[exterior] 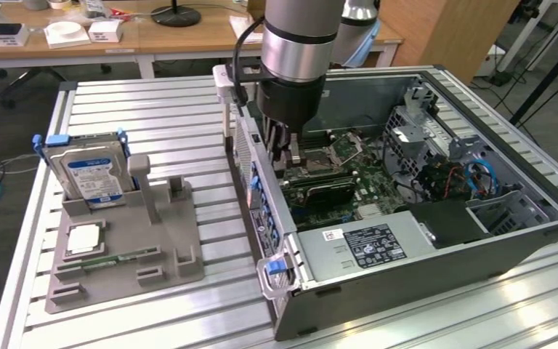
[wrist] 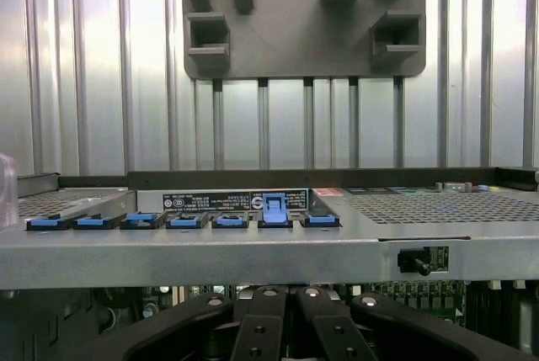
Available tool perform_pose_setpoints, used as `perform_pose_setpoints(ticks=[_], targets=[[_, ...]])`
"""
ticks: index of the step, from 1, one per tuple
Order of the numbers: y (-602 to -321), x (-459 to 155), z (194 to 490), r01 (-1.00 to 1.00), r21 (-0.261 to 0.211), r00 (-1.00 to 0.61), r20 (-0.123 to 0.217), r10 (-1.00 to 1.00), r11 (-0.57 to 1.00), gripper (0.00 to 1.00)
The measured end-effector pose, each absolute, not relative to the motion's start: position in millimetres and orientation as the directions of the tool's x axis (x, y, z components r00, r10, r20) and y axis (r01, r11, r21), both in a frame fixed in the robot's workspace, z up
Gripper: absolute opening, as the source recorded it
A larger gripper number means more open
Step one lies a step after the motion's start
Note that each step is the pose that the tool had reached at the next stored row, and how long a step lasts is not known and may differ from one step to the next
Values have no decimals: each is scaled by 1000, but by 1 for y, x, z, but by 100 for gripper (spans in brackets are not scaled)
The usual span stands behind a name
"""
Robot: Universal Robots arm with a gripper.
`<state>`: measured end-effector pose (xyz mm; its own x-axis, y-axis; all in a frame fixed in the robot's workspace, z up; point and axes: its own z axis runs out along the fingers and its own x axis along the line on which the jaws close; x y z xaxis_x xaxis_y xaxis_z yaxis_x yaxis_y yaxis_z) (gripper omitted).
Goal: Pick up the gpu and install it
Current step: 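Press down on the gpu until it lock into place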
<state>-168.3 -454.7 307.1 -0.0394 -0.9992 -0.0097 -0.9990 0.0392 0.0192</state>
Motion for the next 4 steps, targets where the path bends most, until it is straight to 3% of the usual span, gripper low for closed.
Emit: perform_pose_setpoints(ticks=[4], targets=[[-455, -168, 307, -999, 19, -39, -10, -999, 39, 11]])
